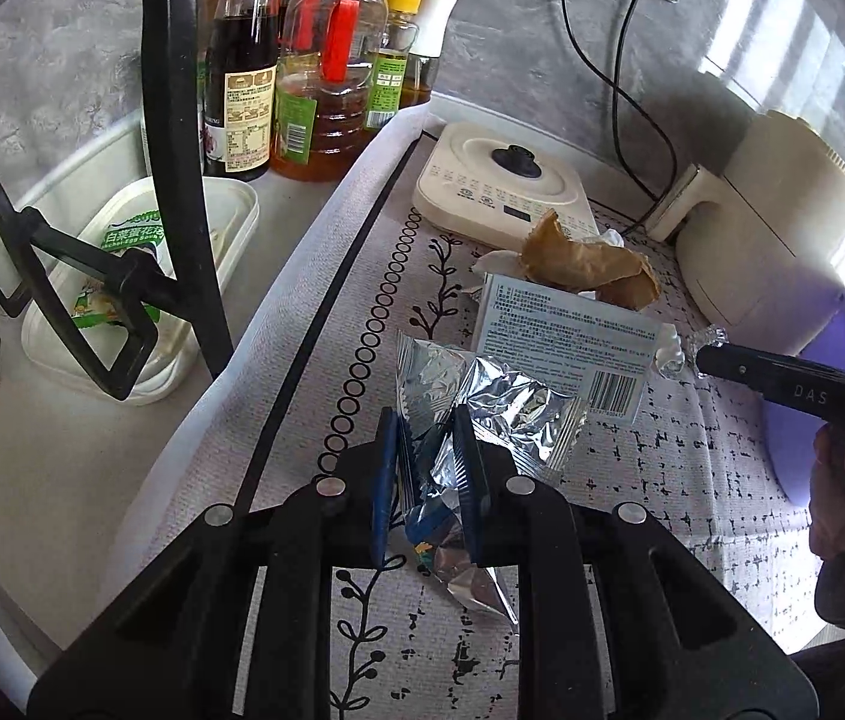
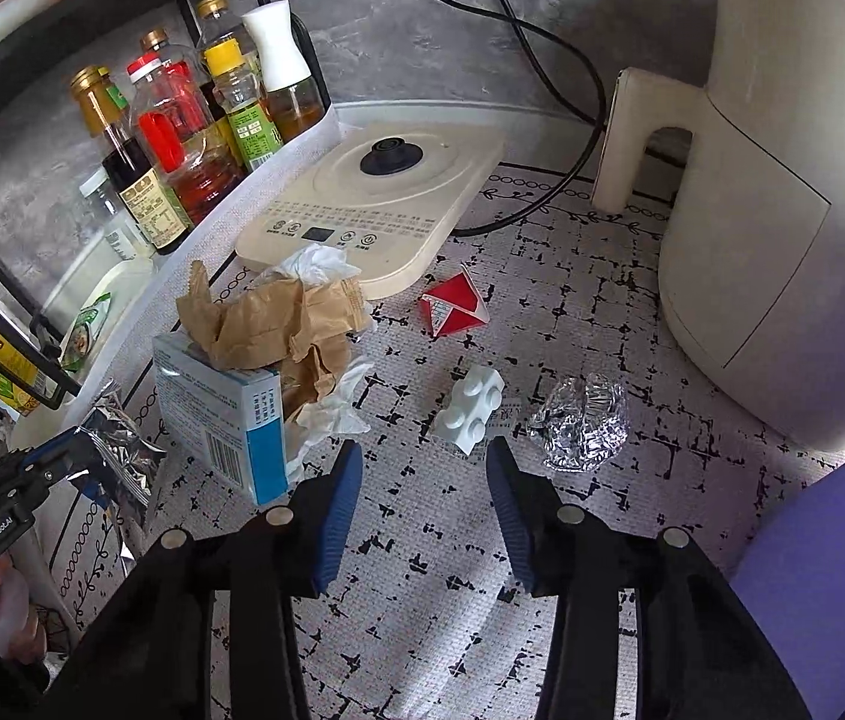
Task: Collect trash
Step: 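Grasp the silver foil wrapper with the left tool while the right tool grasps the white piece, then carry both items to the lavender bucket and open both tools to drop them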
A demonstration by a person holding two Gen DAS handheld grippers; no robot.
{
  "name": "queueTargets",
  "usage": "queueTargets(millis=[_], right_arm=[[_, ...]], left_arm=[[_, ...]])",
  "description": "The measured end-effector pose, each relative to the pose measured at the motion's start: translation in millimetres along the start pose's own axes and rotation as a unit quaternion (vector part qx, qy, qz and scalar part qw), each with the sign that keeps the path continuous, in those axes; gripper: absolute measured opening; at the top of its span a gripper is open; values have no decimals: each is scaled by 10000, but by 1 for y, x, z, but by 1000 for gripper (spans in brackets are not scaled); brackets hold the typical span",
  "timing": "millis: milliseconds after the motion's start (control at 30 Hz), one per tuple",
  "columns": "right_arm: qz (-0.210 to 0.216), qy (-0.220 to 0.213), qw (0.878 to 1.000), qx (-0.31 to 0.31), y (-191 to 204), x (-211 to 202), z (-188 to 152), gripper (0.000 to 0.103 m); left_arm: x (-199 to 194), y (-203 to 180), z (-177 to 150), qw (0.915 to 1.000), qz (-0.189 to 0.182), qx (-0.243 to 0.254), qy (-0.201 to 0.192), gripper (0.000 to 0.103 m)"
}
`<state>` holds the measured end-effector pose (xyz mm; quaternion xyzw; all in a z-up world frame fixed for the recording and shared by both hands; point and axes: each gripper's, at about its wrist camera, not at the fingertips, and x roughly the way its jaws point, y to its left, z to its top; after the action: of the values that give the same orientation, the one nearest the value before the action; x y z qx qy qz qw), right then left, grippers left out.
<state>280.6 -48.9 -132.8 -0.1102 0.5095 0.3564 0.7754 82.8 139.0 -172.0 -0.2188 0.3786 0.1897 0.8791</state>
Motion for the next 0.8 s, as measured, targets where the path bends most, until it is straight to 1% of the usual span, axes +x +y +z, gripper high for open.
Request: queueTargets(millis=[200,400,433,467,633,800], right_arm=[[-24,110,9999,3,-9,24,12,43],[-31,217,9997,54,-10,43,17,43],[-54,242,9997,44,-10,45,17,35],[-74,267,9996,25,-9,47,16,21],[-51,224,9995,-215,1,40,9,20],[28,51,9995,-295,13,17,4,20]], left_arm=[[5,1,4,9998,174,-83,49,19],[8,2,2,9996,244,-107,130,19],[9,1,3,9996,244,-95,131,19],[9,1,3,9996,241,-80,126,19],[6,-1,6,9999,147,-67,18,19],[-3,-1,6,9999,-29,-51,-93,19]])
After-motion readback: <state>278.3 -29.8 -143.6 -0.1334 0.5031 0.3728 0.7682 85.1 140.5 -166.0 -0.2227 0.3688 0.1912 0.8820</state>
